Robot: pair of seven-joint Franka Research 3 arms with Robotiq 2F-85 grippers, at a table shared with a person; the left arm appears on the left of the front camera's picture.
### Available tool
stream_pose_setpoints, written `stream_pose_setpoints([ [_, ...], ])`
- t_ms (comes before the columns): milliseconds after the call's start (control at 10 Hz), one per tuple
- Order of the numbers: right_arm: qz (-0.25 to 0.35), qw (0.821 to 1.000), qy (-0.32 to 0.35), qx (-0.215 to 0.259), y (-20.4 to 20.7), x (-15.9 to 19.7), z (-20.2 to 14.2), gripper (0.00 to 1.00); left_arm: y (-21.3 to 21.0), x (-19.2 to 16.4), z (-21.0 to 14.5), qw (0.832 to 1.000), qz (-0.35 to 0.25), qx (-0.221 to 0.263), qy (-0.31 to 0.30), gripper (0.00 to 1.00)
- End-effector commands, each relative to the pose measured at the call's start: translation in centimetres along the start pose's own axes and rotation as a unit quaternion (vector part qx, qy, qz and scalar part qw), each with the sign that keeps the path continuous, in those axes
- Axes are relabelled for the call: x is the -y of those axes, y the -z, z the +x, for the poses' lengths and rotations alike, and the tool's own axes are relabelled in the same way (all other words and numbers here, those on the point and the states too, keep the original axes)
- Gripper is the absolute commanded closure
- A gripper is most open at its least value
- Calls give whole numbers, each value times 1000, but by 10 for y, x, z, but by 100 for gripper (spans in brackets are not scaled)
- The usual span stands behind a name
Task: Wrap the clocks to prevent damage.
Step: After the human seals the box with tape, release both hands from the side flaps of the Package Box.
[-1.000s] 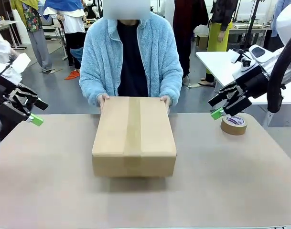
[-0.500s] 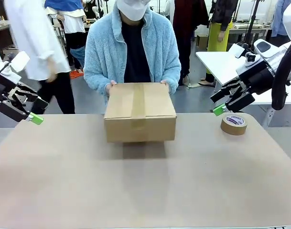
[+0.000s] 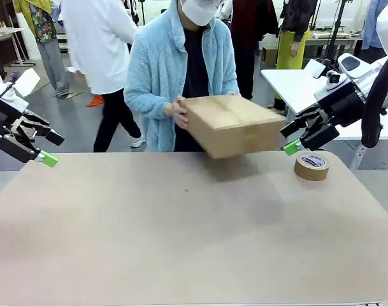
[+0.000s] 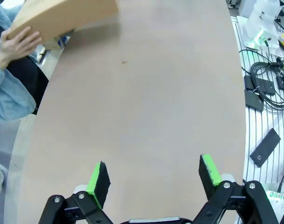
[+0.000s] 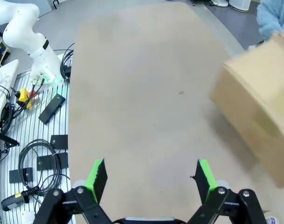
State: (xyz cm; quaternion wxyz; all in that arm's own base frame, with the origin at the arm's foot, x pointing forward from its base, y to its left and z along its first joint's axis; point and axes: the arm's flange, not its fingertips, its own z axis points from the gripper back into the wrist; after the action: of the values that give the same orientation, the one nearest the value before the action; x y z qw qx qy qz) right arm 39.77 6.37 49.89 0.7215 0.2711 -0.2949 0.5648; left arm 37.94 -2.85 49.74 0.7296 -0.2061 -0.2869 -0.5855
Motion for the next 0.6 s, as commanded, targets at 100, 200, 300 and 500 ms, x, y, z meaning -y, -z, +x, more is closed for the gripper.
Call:
stream_pose_setpoints([
  [100,1,1000,8,-7,2,-2,-1,0,-2,2,1,1000,-3,-4,-1,0],
  [200,1,1000,8,-7,2,-2,-1,0,-2,2,1,1000,-3,-4,-1,0],
  [300,1,1000,8,-7,2,-2,-1,0,-2,2,1,1000,-3,-4,-1,0],
  [500,1,1000,8,-7,2,-2,-1,0,-2,2,1,1000,-3,-4,-1,0],
])
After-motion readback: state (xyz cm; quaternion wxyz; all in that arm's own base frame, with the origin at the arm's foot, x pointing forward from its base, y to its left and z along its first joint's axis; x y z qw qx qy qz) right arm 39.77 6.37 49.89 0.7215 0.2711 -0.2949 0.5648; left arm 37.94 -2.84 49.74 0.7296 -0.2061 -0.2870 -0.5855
